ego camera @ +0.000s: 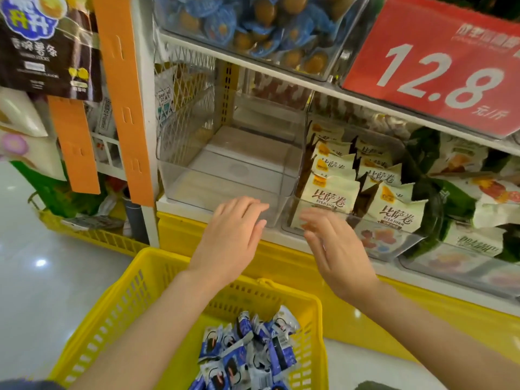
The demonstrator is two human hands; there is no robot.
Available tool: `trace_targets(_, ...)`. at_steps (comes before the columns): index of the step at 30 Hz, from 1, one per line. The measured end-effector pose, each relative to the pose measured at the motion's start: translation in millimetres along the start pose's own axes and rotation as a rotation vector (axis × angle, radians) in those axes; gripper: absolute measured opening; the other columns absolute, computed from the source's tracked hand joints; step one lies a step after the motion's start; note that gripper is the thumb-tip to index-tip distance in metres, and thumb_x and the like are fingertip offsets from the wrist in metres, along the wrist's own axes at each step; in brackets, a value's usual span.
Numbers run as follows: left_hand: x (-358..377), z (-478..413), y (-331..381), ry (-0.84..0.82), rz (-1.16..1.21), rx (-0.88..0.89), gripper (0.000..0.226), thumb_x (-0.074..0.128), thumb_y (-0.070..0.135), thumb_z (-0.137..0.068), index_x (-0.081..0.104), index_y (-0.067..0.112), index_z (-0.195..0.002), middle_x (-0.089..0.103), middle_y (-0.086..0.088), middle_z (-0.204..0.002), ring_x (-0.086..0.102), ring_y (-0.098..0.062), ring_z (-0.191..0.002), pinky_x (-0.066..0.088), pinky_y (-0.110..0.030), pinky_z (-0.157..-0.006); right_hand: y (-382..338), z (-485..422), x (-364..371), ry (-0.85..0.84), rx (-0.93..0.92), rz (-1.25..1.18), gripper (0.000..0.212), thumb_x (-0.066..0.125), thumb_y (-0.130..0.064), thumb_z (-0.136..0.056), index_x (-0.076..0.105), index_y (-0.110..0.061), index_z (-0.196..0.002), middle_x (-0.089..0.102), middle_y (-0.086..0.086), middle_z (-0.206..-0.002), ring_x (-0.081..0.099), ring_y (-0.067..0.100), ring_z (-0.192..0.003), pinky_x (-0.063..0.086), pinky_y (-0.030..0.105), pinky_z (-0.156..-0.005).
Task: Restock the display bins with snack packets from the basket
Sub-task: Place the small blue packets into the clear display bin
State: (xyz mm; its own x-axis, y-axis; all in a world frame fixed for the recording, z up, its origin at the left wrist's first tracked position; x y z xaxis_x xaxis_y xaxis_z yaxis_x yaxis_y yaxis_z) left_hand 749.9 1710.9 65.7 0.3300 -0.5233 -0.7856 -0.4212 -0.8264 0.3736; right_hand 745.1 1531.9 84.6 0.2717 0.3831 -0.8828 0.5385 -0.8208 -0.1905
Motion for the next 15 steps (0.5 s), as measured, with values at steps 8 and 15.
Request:
trace_targets(8, 22, 124, -92, -0.189, -0.079, -0.442, 0.027, 0.042, 0.020, -0.097, 0.055, 0.013, -0.120, 0.056, -0.007, -0.117, 0.048, -0.024, -0.110, 0.036, -0.039, -0.095, -16, 90, 143, -0.445, 0.116, -0.162, 0.025, 0.040, -0.023, -0.100, 0.056, -0.015, -0.118, 0.059, 0.002, -0.114, 0.058, 0.017, -0.105, 0.038, 0.018, -0.082)
trace_targets(15, 11, 217, -170, -0.263, -0.136, -0.845, 0.040, 0.051, 0.010, -0.092, 0.045, -0.001, -0.130, 0.051, -0.023, -0.125, 0.050, -0.041, -0.110, 0.039, -0.048, -0.093, -23, 164, 260, -0.946, 0.463, -0.289, 0.060, 0.045, -0.021, -0.099, 0.014, -0.009, -0.149, 0.028, 0.011, -0.151, 0.039, 0.028, -0.131, 0.037, 0.031, -0.103)
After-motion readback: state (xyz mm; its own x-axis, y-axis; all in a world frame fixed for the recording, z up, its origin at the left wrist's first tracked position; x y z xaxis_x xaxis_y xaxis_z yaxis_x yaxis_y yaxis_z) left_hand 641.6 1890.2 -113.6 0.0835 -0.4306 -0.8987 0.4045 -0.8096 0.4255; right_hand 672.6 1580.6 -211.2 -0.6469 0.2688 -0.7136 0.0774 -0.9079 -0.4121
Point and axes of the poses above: each hand's wrist, its own z-axis away from the middle knuckle, its own x-axis out of the palm, y = z × x, the point moved 3 cm from there along -z, towards the middle knuckle
